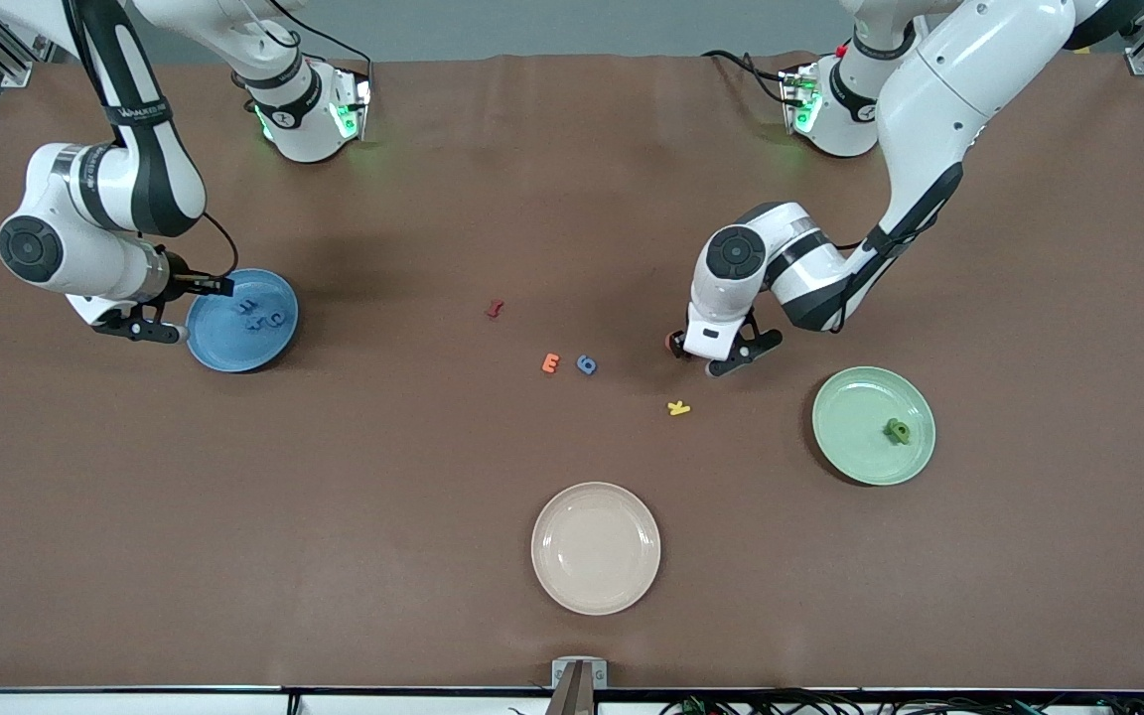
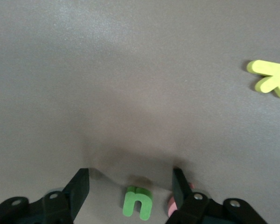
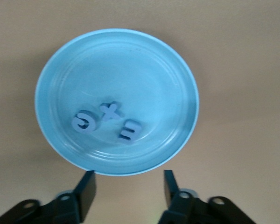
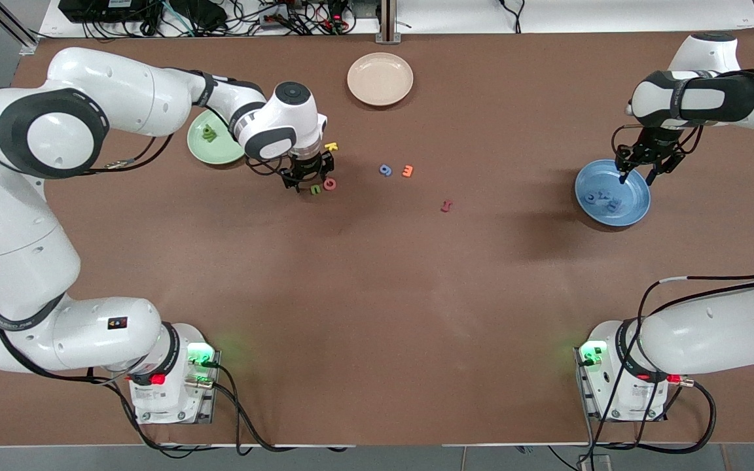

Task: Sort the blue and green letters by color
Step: 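Drop the blue E on the blue plate while the left gripper grasps green n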

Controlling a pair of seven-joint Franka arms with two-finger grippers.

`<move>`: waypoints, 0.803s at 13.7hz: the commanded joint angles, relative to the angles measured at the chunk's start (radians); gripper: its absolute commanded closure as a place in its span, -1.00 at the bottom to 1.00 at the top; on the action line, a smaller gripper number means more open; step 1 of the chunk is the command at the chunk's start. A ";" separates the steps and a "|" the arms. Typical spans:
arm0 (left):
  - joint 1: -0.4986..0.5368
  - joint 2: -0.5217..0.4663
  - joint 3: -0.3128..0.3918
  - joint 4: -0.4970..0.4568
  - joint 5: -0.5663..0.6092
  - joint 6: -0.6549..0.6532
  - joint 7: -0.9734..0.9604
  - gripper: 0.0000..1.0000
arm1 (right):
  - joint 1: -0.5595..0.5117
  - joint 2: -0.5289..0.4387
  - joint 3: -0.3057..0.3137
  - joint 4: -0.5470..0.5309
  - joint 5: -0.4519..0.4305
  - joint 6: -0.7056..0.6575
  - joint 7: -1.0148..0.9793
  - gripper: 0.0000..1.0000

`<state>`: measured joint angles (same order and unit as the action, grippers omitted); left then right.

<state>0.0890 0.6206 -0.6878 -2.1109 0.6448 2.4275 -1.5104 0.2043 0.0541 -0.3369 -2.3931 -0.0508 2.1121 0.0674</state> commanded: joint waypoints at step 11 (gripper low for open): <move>0.014 -0.029 -0.033 -0.064 0.022 0.019 -0.063 -0.13 | 0.380 -0.014 0.013 0.098 0.299 0.015 0.536 -1.00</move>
<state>0.0890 0.6149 -0.7143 -2.1386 0.6452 2.4377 -1.5443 0.5320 0.0466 -0.3123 -2.3239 0.1883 2.1312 0.5104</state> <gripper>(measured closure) 0.352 0.000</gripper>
